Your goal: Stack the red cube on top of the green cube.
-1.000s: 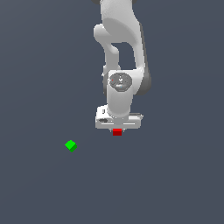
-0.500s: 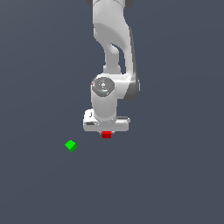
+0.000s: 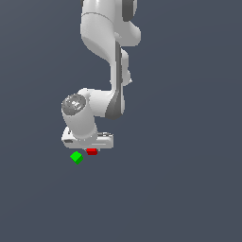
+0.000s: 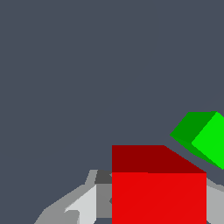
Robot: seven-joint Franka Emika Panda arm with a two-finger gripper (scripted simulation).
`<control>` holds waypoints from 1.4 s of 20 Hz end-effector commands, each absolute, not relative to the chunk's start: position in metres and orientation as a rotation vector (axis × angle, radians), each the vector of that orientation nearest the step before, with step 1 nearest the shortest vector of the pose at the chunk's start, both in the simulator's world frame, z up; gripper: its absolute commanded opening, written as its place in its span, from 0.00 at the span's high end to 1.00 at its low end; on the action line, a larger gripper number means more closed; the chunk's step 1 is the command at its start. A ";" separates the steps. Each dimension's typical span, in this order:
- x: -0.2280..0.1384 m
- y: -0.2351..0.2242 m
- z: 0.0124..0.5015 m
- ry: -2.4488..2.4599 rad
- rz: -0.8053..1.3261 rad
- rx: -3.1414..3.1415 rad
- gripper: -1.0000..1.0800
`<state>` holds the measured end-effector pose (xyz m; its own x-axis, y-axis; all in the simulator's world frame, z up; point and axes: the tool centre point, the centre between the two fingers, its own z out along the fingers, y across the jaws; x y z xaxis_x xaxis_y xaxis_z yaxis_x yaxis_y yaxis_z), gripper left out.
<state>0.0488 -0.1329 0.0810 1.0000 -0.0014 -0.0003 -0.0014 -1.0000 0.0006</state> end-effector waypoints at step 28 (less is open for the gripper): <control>0.067 -0.217 0.062 -0.001 0.000 3.142 0.04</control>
